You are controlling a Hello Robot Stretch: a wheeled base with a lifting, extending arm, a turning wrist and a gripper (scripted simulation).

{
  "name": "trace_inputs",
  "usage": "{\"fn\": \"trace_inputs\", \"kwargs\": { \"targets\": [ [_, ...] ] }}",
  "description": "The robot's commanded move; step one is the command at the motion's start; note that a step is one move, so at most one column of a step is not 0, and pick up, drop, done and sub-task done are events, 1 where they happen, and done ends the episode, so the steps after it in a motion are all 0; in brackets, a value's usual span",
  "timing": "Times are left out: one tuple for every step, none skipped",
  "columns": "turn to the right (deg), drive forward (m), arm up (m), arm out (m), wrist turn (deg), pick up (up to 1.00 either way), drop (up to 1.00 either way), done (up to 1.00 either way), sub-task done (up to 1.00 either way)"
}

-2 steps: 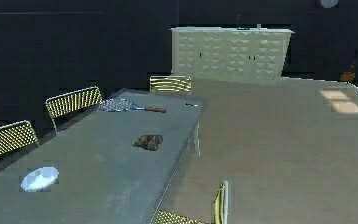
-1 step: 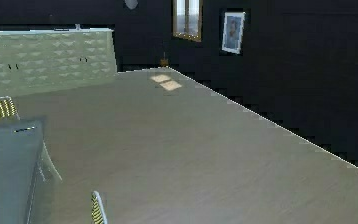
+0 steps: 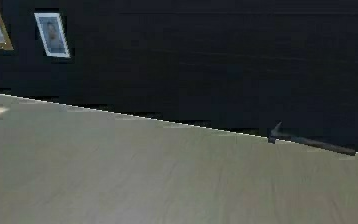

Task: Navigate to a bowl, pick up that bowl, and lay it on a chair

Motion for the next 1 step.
{"fn": "trace_inputs", "kwargs": {
  "targets": [
    [45.0, 0.00, 0.00, 0.00, 0.0, 0.00, 0.00, 0.00, 0.00]
  ]
}}
